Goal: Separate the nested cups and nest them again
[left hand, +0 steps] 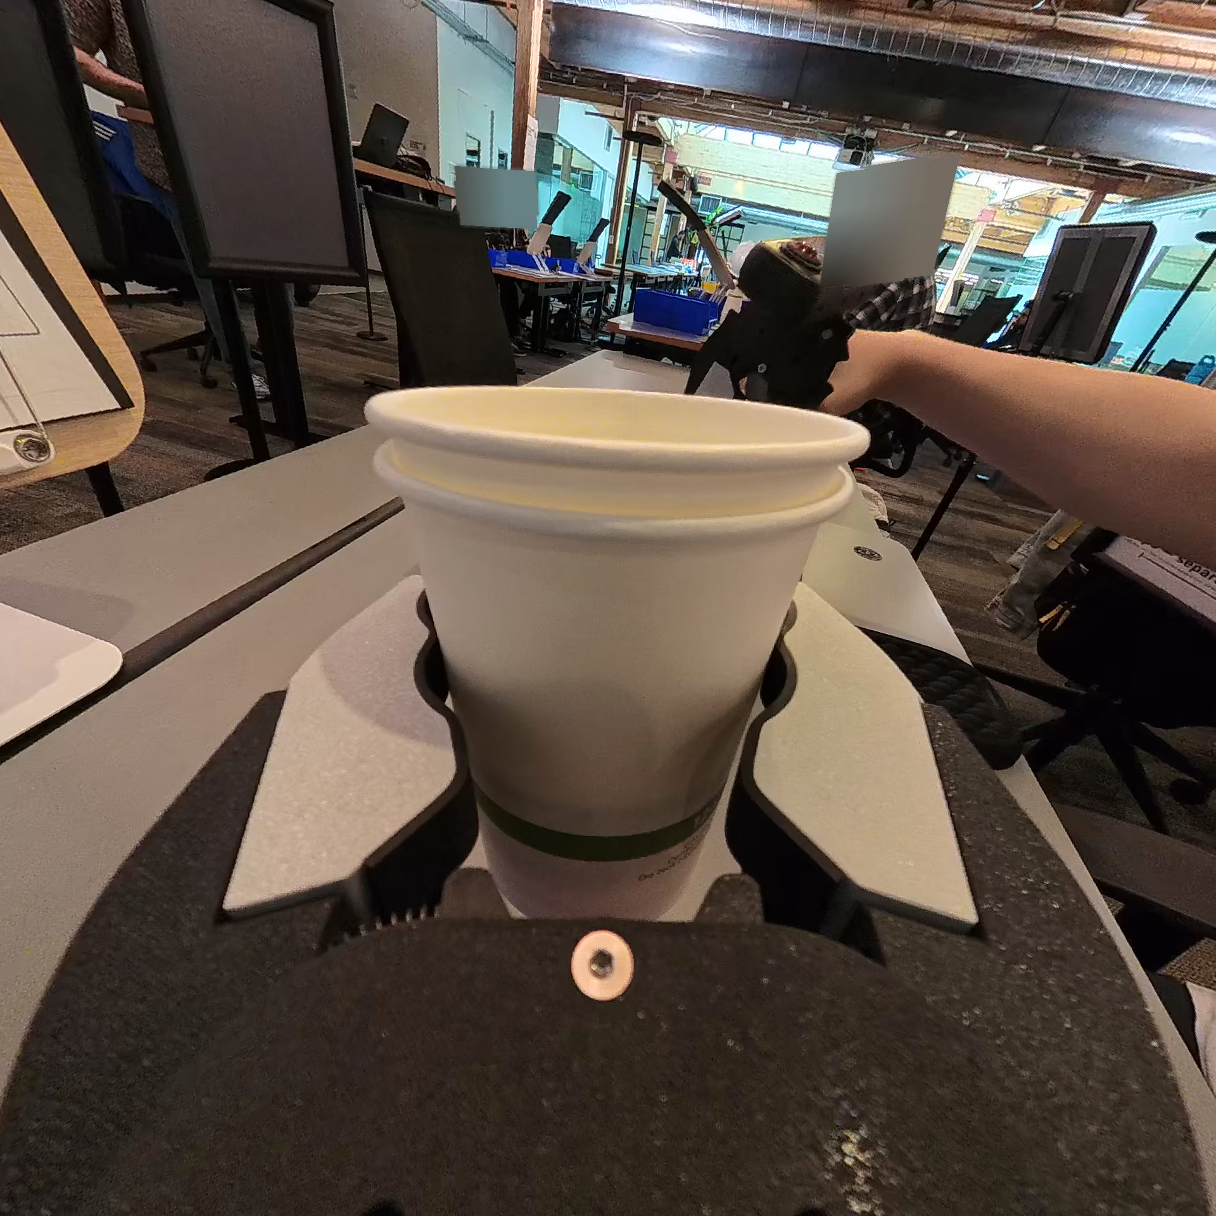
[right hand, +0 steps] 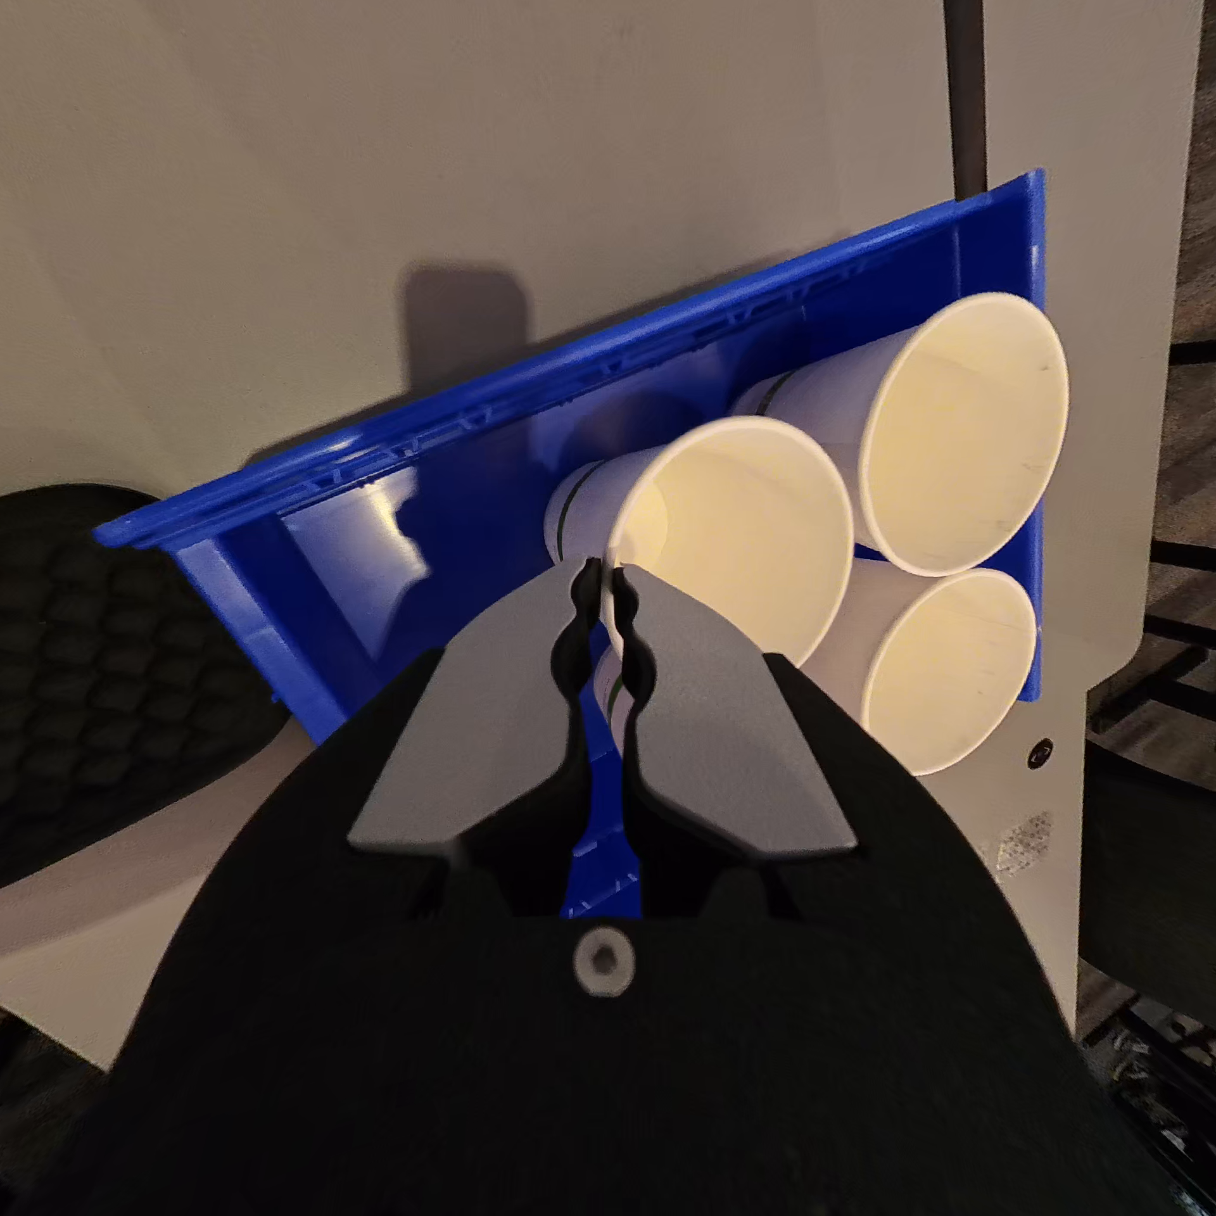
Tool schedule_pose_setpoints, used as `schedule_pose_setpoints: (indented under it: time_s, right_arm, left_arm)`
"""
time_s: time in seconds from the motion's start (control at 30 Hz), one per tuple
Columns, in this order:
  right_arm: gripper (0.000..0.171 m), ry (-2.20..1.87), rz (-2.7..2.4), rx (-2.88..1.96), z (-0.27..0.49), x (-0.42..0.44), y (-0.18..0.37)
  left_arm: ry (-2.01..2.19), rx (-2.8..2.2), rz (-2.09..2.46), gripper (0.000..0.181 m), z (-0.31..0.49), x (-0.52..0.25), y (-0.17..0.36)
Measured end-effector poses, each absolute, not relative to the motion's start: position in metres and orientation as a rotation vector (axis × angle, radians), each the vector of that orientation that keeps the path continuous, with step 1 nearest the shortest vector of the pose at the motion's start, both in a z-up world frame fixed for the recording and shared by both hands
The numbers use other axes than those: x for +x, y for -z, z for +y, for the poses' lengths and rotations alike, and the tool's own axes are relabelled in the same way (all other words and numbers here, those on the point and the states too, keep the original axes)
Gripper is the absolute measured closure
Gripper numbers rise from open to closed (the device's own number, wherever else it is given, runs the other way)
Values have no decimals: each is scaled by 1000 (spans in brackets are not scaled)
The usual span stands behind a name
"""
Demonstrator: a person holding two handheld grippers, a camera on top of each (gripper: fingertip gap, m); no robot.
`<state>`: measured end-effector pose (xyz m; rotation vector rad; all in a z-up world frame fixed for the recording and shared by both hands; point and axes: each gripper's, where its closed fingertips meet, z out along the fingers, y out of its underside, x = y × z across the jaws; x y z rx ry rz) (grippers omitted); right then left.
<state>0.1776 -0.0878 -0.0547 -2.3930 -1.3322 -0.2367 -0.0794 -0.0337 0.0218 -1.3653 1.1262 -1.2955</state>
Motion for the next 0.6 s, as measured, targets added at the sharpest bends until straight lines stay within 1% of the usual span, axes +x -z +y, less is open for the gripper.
schedule_pose_setpoints:
  time_s: [0.2,0.23,0.27,0.3,0.37,0.43,0.53,0.6]
  right_arm:
    - [168,264,-1341,-2367,-83,177,56]
    - [162,260,-1335,-2371,-84,176,55]
    - [150,259,-1322,-2370,-83,176,53]
    - [146,242,-1307,-2364,-83,175,48]
    - [147,195,-1268,-2305,-83,168,27]
    - [148,167,-1227,-2196,-80,152,-9]
    - [149,74,-1264,-1986,-86,94,-68]
    - [152,14,-1391,-1877,-99,44,-91]
  left_arm:
    - [1297,-1364,1128,86,-35,-80,-22]
    - [1298,-1365,1128,86,-35,-80,-23]
    - [1300,-1365,1128,86,-35,-80,-23]
    - [1301,-1365,1128,86,-35,-80,-23]
    - [1307,-1364,1129,86,-35,-80,-24]
    - [1316,-1358,1131,86,-38,-79,-25]
    - [1318,-1346,1155,86,-46,-74,-26]
    - [1312,-1345,1181,86,-52,-71,-24]
